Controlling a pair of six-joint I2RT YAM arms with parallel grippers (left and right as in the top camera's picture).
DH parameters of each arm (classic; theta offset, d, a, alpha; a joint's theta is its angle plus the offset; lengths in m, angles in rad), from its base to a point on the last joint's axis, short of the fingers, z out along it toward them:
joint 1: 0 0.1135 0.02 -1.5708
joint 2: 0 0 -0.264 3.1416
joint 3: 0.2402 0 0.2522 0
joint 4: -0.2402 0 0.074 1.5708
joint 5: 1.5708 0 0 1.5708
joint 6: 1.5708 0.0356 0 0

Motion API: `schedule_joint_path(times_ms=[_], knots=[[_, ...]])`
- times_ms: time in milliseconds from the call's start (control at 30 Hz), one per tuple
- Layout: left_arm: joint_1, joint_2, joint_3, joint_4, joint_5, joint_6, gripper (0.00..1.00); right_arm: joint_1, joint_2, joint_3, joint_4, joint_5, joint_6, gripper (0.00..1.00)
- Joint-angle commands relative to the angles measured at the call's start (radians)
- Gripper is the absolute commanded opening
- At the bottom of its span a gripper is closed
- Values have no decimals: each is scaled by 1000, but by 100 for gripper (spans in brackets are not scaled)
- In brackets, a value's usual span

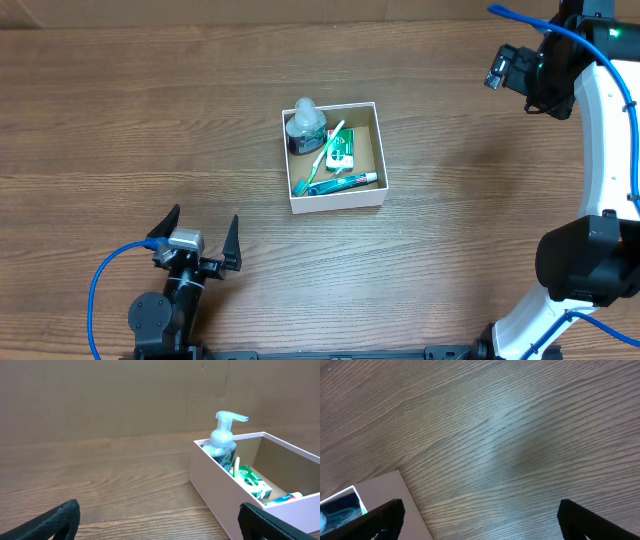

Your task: Pack container

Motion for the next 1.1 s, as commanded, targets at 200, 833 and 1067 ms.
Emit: schedule_joint_path(times_ms=[200, 833, 1067], knots=[[6, -9, -3, 1, -12, 15, 100, 89, -175, -11, 231, 3, 0, 100], [6, -9, -3, 1, -12, 15, 100, 241, -1494, -1413, 1146, -2, -105, 100], [6, -9, -3, 1, -12, 15, 100, 241, -1732, -1706, 1203, -8, -105, 100]])
